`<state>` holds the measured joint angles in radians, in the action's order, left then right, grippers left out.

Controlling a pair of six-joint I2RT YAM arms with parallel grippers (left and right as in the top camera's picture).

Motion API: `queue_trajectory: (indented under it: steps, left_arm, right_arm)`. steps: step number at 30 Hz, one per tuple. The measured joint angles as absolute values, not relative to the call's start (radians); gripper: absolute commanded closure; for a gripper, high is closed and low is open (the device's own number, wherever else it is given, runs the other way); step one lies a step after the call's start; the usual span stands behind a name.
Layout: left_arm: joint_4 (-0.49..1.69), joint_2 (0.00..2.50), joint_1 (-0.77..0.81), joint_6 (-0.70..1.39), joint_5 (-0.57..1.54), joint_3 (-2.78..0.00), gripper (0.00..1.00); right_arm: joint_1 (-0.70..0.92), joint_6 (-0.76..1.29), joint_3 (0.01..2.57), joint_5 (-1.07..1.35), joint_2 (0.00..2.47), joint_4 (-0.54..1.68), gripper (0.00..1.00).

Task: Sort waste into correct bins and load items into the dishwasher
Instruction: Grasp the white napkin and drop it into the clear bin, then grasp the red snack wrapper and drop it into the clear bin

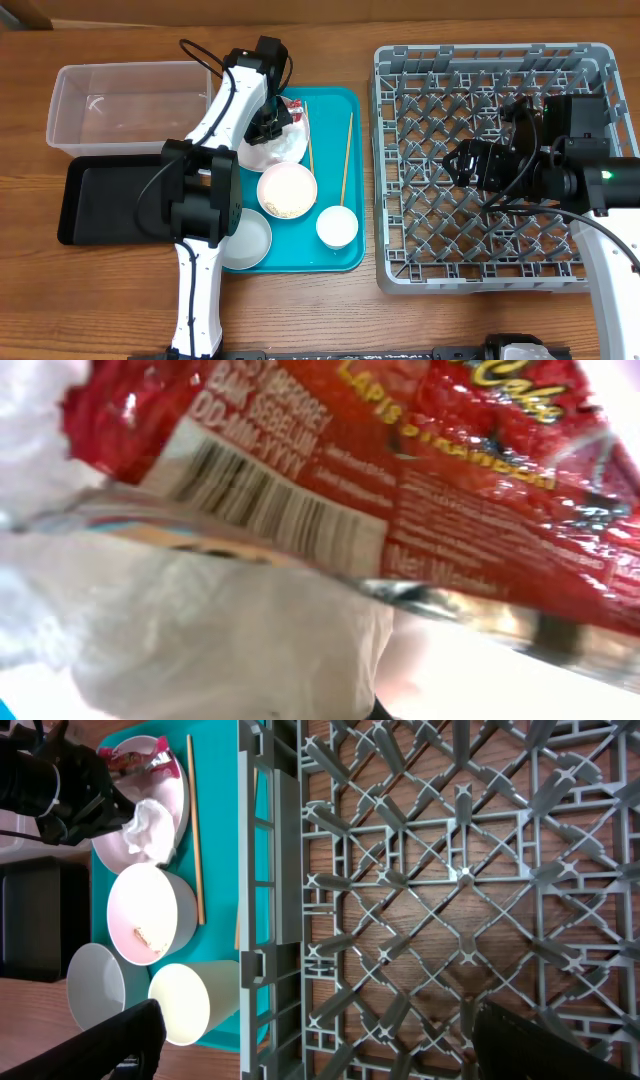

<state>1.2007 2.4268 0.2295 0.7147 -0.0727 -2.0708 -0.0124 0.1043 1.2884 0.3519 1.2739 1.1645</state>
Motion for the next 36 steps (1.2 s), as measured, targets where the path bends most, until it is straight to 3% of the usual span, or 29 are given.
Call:
queue_trajectory:
  steps: [8,15,18,25,27,29,36]
  left_arm:
    - [1.351,2.439,0.229,0.628,-0.004,-2.199,0.96]
    - [1.654,2.431,0.213,0.545,0.022,-2.696,0.96]
    - [1.684,2.423,0.135,0.516,0.027,-2.818,0.96]
    - [1.622,2.424,-0.157,0.516,0.015,-2.792,0.9]
    - [1.559,2.424,-0.207,0.52,0.009,-2.733,0.66]
    - [1.515,2.424,-0.222,0.525,0.004,-2.676,0.0]
    - [1.472,2.424,-0.216,0.546,0.004,-2.603,0.0]
  right_arm:
    - [-0.012,0.104,1.288,0.35,1.274,1.164,0.0]
    - [-0.012,0.105,1.288,0.348,1.272,1.159,0.0]
    - [-0.012,0.104,1.288,0.348,1.272,1.156,0.0]
    - [-0.012,0.104,1.288,0.348,1.272,1.142,0.0]
    - [-0.012,0.104,1.288,0.348,1.272,1.142,0.0]
    - [-0.012,0.104,1.288,0.347,1.272,1.143,0.0]
    - [-0.012,0.104,1.288,0.347,1.272,1.14,0.0]
